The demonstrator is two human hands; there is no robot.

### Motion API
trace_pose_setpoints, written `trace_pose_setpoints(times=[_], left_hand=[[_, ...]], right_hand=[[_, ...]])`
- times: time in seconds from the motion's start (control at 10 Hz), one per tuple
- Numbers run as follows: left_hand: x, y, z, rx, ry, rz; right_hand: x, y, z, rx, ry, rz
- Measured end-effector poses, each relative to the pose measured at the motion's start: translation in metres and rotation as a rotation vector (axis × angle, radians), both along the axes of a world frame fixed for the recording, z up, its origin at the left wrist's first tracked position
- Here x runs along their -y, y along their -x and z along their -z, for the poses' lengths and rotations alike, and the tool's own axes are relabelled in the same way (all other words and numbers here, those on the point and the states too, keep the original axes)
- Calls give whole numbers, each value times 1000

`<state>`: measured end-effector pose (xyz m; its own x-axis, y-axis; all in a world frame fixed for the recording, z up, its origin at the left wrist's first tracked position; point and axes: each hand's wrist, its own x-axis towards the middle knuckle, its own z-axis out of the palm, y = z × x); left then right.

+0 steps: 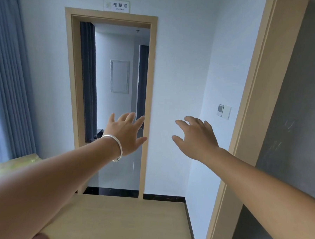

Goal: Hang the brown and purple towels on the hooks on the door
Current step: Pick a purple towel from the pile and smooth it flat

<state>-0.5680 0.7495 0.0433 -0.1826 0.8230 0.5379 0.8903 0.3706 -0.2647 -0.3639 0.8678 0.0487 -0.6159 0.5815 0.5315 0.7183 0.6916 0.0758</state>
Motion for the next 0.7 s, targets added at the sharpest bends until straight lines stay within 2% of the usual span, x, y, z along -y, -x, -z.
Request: trace_pose_setpoints(times=[0.4, 0.7], left_hand=[[-169, 112, 18, 28, 47, 17], [-286, 273, 14, 81, 0, 2]], right_hand=[[-165, 115, 28, 37, 51, 25], [-285, 280, 18, 88, 22, 8]])
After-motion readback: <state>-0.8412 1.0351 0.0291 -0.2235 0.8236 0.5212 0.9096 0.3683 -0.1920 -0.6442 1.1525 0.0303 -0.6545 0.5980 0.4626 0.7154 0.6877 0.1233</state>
